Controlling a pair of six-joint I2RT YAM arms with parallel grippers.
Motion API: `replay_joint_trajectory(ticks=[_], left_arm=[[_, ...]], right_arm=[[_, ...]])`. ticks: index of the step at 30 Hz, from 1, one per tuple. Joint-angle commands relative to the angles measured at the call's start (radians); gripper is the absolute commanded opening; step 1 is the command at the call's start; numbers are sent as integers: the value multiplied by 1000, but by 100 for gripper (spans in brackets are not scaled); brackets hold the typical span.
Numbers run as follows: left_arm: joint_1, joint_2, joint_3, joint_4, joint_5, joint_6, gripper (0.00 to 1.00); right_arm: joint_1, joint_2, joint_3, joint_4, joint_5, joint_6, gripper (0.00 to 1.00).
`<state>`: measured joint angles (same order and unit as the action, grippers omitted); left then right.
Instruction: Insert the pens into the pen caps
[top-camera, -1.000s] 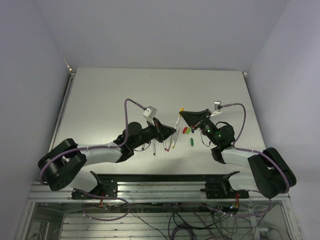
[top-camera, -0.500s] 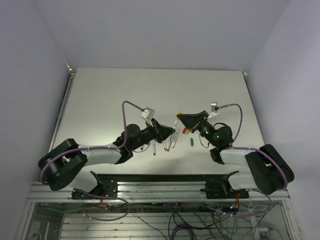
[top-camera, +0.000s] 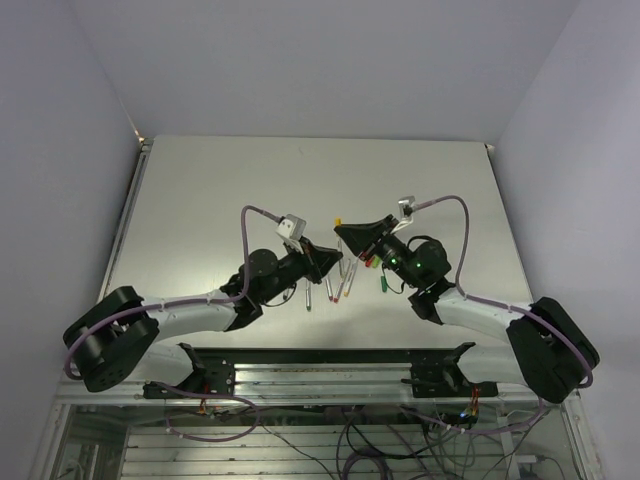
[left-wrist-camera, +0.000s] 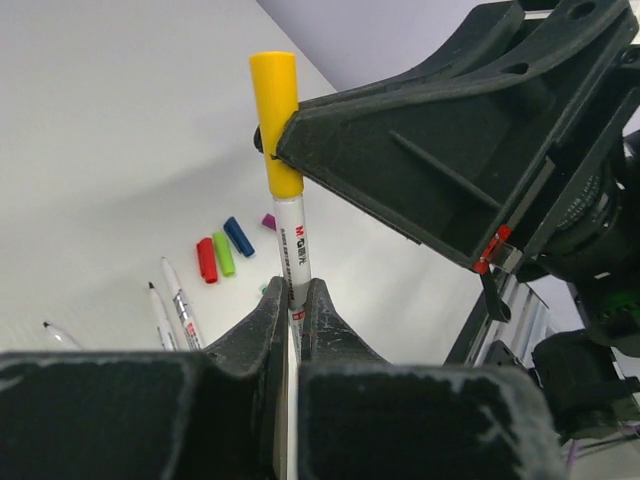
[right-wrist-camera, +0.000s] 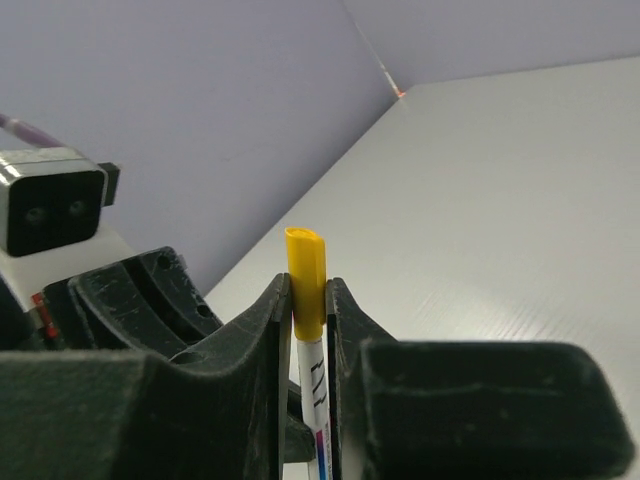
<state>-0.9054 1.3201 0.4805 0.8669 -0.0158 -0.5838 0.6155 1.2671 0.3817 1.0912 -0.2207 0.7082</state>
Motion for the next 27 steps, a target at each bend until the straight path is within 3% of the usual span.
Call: replay_joint_trajectory(ticks=[1,9,26,27], left_arm=[[5,-75,71,172,-117,71,7],[4,-153,62,121,-197,128,7],[4,-134,61,33,-218,189,7],[4,-130,51,17,-218,193,7]], right_arm=[[73,-3,13,-338,33,-105,0],[84,3,12,-374,52,-105,0],[136,12,106,-450,150,-165,0],[136,6,122,-459,162,-176,5]])
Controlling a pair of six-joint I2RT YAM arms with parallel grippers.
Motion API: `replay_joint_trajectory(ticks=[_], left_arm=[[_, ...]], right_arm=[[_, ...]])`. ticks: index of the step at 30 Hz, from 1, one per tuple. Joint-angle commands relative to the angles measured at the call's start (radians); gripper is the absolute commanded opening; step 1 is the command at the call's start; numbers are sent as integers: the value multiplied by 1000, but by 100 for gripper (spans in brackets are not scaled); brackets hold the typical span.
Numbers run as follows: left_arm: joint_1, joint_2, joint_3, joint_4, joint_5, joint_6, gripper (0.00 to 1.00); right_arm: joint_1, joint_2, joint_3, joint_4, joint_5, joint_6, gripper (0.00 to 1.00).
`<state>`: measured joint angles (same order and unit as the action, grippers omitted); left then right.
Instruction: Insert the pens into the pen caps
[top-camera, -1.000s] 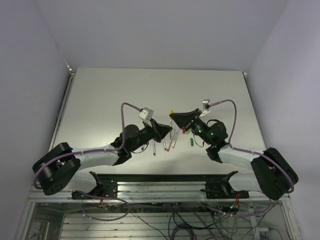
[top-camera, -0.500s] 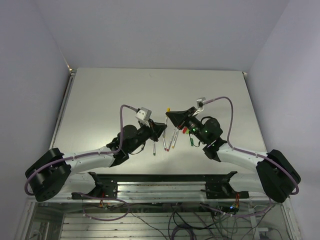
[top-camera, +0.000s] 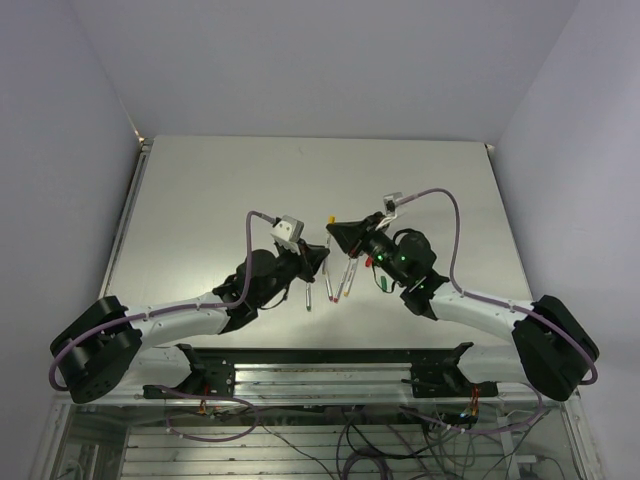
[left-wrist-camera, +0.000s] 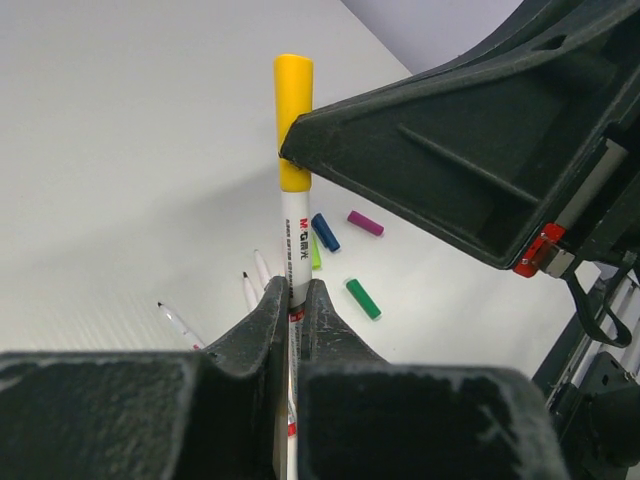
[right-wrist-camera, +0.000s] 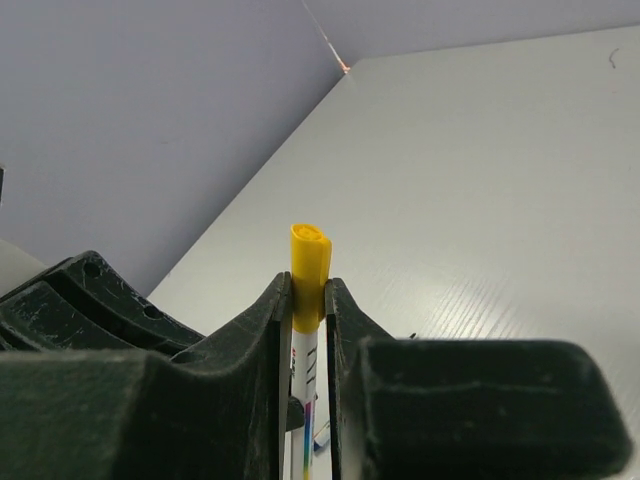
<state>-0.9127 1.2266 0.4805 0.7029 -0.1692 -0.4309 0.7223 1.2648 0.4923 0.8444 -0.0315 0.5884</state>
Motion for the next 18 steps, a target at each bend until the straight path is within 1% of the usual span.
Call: replay_joint_trajectory(ticks=[1,5,10,14,18], left_arm=[[12,-31,44,169,-66,41,7],[11,-12,-1,139,-56,39,7],[12,-16,-47,82,-70,25,7],[12,-27,-55,26,-123,29,7],[19,-40,-35,-35,-192,64,7]], right_arm=[[29,5,28,-220,-21,-67,8],[28,-18,101,-260,8,-111,21],[28,-72,166,-291,31,-150,43],[28,-123,177,-311,34,-158,50],[29,-179,154,-332,58,-140,58]])
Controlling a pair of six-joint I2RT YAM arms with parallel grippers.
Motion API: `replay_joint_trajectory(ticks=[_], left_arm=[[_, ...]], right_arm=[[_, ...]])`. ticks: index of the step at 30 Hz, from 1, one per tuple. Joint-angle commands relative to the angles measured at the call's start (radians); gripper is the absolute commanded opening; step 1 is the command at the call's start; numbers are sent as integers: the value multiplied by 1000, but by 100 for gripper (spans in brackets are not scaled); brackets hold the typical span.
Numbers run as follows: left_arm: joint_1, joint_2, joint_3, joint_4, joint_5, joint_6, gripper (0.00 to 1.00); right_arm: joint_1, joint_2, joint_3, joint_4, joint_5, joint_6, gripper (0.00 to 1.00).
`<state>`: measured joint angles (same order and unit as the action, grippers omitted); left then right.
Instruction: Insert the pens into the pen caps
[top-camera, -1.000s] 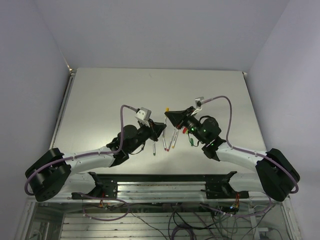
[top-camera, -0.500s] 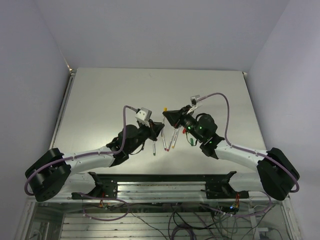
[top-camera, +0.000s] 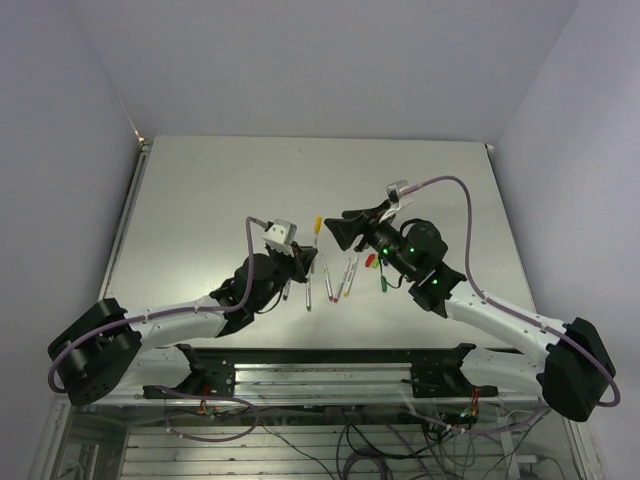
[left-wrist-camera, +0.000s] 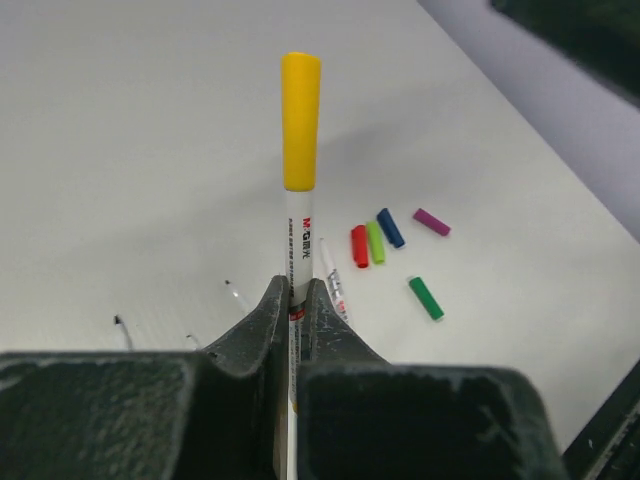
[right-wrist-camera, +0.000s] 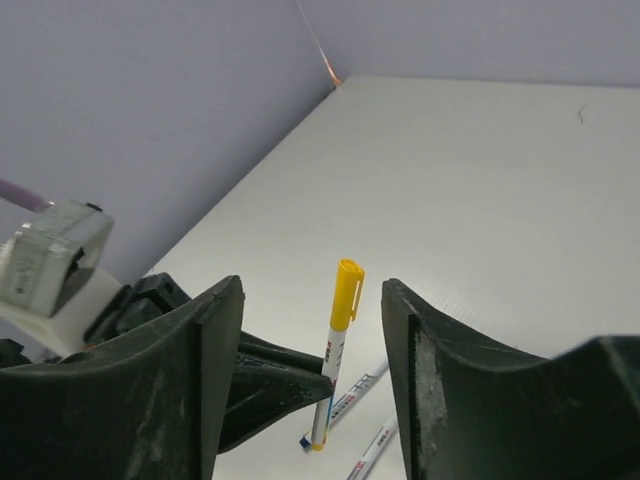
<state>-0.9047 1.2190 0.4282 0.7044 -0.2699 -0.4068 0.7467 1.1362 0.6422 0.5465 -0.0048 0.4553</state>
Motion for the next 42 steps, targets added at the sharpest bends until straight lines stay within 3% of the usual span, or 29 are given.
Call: replay_joint_trajectory(ticks=[1,3,6,13,23,35,42], left_arm=[[19,-34,24,-46,-103,47,7],[59,-29,39,-63,-99,52,7],[160,6,72,-96,-29,26,7],[397,164,195,-187,118,-6,7],[610,488,450,-255,341,-23,7],[651,751,764,-477,319,49,7],[655,849,851,-539,282,23,7]], right_arm=[[4,-60,-2,-39,49,-3,63],[3,-69,-8,-63,87,-11,70],[-1,-67,5,-115,142,-39,71],[-33,-69,-3,-182,339,-28,68],[-147,-111,-83,-207,347,36,61],[-150,-165,-137,-226,367,50,60],[-151,-189,-158,-243,366,70,60]])
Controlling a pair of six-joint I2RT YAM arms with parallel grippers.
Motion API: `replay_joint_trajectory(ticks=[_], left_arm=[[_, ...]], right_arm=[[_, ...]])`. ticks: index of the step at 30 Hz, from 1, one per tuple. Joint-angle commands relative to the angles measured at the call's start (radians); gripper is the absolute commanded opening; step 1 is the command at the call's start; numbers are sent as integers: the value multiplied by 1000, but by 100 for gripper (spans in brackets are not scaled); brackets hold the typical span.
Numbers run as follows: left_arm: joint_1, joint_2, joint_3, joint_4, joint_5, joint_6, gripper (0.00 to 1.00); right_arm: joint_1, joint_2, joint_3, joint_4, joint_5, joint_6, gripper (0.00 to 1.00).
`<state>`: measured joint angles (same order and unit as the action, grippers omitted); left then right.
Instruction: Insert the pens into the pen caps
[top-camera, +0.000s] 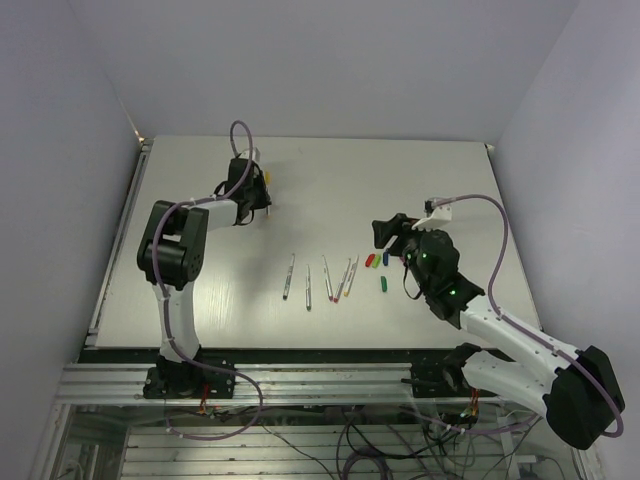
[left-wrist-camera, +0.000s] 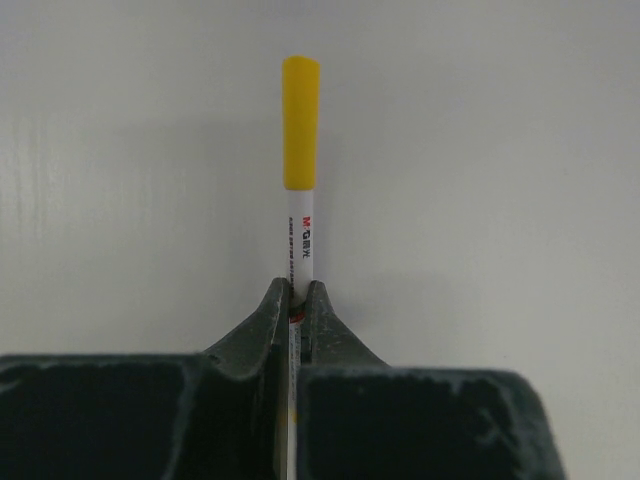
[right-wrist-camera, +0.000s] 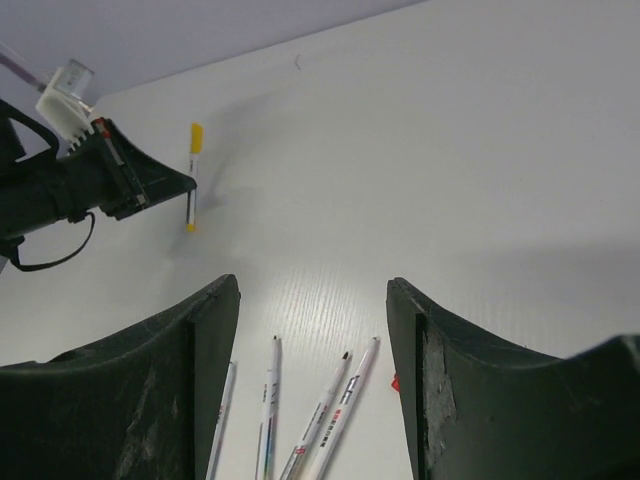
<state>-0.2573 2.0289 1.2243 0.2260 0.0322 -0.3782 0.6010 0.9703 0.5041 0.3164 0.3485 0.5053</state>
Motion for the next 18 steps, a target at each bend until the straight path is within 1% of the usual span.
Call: replay_joint_trajectory(ticks=[1,5,10,12,14,15,16,18], left_arm=[[7,52,66,-67,-24,-8,7],[8,96,102,-94,-50,-11,7],[9,123,124,-112,-77,-11,20],[10,121,120,-109,-80,-16,27],[10,114,116,-104,-83,-21,42],[10,108,113,-103,-84,-23,47],[10,102,112,-102,-87,-24,50],[10,87,112,-103,-91,-22,53]], right_arm=[[-6,-23,-22,-14,11,23,61],[-5,-23,-33,-15,4,36,60],[-5,-23,-41,-19,3,40,60],[-4,-23,-42,-20,6,40,61],[-5,-22,-44,-20,6,39,61],[-5,-21,-44,-20,7,39,61],[-5,-21,-43,-20,7,38,61],[-5,-18,-41,-20,9,36,61]])
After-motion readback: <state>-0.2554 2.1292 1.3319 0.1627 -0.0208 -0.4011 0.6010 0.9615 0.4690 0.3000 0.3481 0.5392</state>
